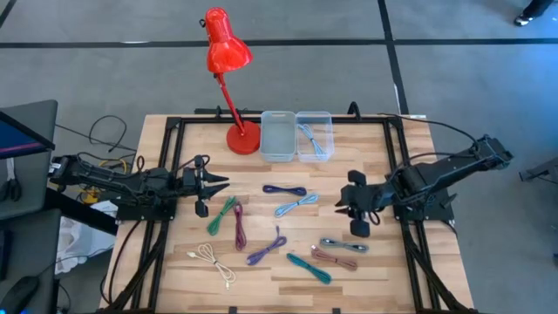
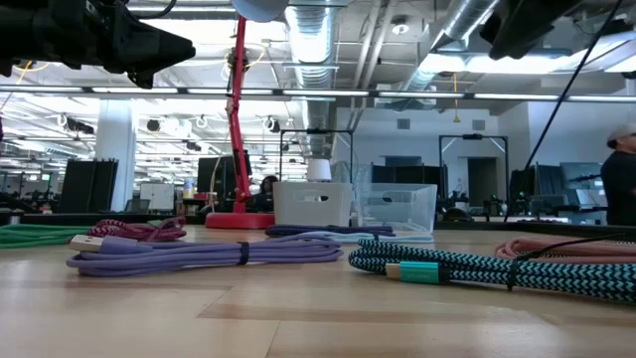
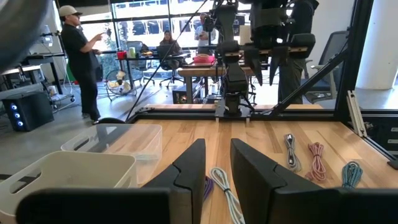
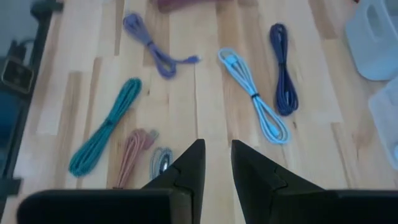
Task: Pick & Place USB Port
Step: Put the pink charger cable into the transparent bin
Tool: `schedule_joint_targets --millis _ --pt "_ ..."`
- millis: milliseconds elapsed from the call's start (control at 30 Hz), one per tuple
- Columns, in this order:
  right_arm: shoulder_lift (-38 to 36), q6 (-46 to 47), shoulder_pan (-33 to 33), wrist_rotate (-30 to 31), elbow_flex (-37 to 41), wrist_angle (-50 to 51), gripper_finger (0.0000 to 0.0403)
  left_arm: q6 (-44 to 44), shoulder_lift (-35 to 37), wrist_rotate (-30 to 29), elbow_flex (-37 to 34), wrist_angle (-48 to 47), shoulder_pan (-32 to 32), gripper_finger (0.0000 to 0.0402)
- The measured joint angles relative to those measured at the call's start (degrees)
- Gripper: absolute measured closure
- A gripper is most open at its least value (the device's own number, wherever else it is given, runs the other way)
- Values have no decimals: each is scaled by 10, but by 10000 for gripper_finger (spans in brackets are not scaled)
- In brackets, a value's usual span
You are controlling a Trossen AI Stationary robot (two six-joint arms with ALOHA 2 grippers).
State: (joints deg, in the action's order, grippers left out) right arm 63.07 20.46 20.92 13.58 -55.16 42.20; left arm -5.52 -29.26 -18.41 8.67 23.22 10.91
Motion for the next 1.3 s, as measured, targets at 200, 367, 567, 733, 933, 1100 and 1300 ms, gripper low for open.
schedule_joint_targets --millis 200,367,567,733,933,1100,1300 --pt "10 45 1 3 1 -14 331 0 0 0 0 0 0 326" --pt "64 60 25 23 2 10 329 0 0 0 0 0 0 326" --pt "152 66 42 23 2 41 294 0 0 0 0 0 0 326" --pt "202 66 54 -1 2 43 247 0 0 0 0 0 0 326" --pt "235 68 66 -48 2 38 221 0 0 0 0 0 0 326" --pt "243 86 73 -94 2 7 236 0 0 0 0 0 0 326" --pt "243 126 92 -109 2 -16 256 0 0 0 0 0 0 326"
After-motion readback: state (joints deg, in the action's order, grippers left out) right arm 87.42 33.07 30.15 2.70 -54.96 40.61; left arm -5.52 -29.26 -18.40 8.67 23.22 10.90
